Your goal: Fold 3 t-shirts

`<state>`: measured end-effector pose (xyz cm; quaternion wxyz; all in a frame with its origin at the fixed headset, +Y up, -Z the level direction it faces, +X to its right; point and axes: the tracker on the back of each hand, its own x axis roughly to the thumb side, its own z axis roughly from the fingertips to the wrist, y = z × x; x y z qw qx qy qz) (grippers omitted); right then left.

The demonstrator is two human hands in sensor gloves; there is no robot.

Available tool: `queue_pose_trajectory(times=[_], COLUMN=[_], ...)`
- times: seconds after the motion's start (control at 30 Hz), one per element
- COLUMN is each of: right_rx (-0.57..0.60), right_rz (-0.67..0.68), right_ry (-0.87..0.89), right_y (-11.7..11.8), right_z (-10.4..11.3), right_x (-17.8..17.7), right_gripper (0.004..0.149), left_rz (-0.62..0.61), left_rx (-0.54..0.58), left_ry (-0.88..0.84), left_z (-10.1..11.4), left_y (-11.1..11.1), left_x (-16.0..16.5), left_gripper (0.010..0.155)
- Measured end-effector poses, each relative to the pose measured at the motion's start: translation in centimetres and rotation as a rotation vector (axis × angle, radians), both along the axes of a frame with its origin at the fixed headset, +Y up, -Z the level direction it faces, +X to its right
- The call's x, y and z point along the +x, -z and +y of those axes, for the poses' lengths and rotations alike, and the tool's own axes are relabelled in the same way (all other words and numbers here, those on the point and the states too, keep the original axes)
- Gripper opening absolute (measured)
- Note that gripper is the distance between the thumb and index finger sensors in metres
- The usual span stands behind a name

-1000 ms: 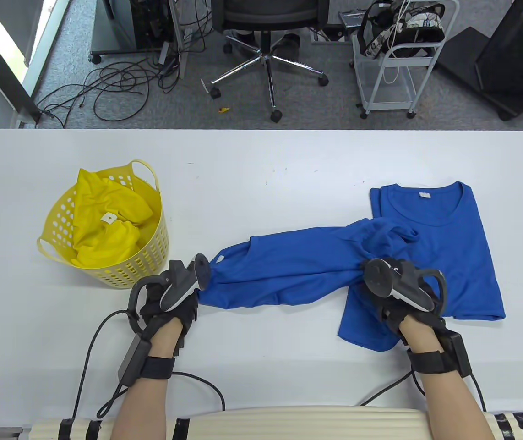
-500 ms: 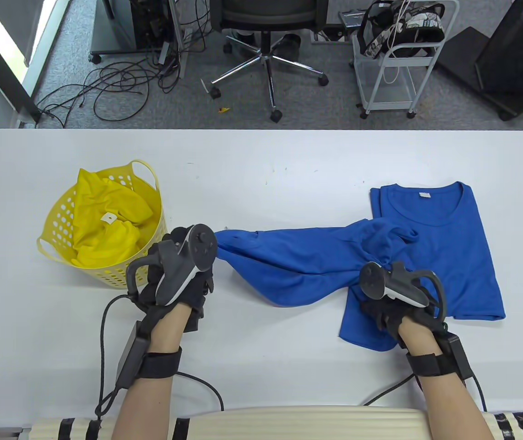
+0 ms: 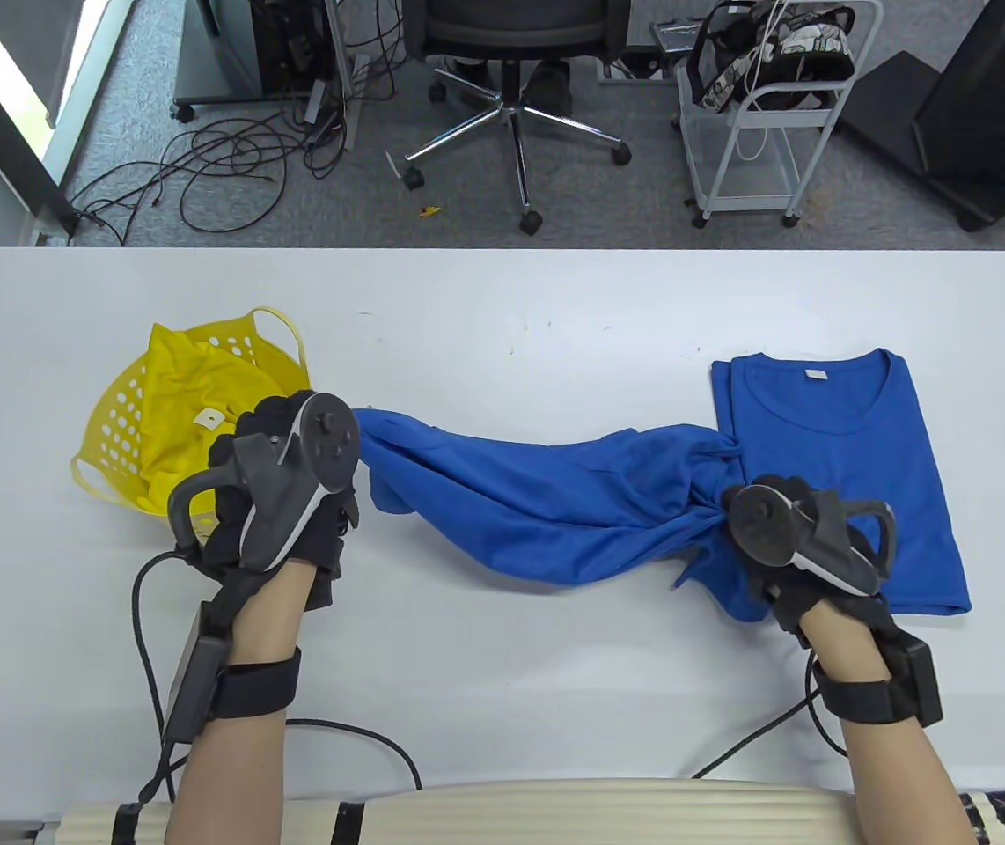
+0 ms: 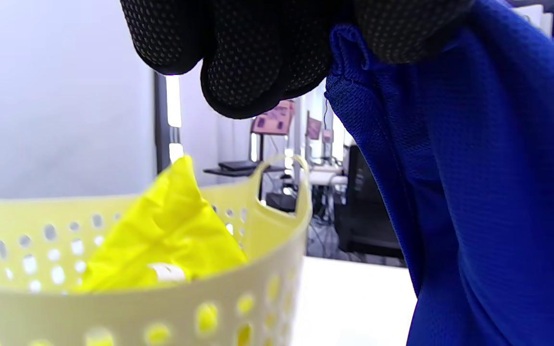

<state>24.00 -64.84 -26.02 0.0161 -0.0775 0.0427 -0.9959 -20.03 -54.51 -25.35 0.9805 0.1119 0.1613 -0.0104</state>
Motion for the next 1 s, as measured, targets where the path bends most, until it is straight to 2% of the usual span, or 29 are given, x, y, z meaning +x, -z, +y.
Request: queue_pose_trajectory(times=[0.13, 0.2, 0.27, 0.33, 0.4, 0.47, 0.57, 0.7, 0.87, 0.93, 1.0], right_rx=[0.096, 0.112, 0.088, 0.005, -0.134, -0.233, -0.222, -0.269, -0.282, -0.256, -0.180], right_rz=[-0.048, -0.085, -0.129, -0.188, -0.243, -0.265, -0.262, -0.272, -0.284, -0.274, -0.239], right_ry=[0.011, 0.036, 0.062, 0.108, 0.129, 0.129, 0.053, 0.006, 0.008, 0.017, 0.033], right_y=[0.0, 0.3, 1.2, 2.7, 4.0, 5.6, 7.2, 8.9, 10.0, 10.1, 9.8], right_z=[4.7, 6.0, 6.3, 5.4, 3.7, 0.7, -2.4, -5.1, -6.0, -5.2, -3.5], right_x=[2.2, 3.5, 5.0, 6.9, 8.2, 9.2, 9.2, 9.0, 8.7, 8.2, 7.1], right_gripper=[0.042, 0.042, 0.042, 0.042, 0.042, 0.041, 0.041, 0.041, 0.042, 0.043, 0.044], left_rz=[0.023, 0.034, 0.044, 0.041, 0.032, 0.016, -0.009, -0.026, -0.037, -0.035, -0.034], left_rx=[0.043, 0.051, 0.047, 0.028, 0.007, -0.019, -0.061, -0.116, -0.143, -0.142, -0.142], left_ry=[-0.008, -0.005, 0.004, 0.019, 0.037, 0.067, 0.101, 0.152, 0.174, 0.180, 0.175], left_z=[1.9, 2.6, 3.0, 2.8, 2.2, 1.2, -0.3, -2.0, -3.0, -3.0, -3.1], left_y=[-0.3, -0.4, -0.2, 0.1, 0.6, 1.5, 2.9, 4.7, 6.0, 6.3, 6.5], left_x=[-0.6, -0.9, -1.1, -1.1, -0.8, 0.1, 1.7, 3.3, 4.2, 4.4, 4.5], left_gripper=[0.041, 0.041, 0.041, 0.041, 0.041, 0.041, 0.040, 0.040, 0.040, 0.040, 0.040])
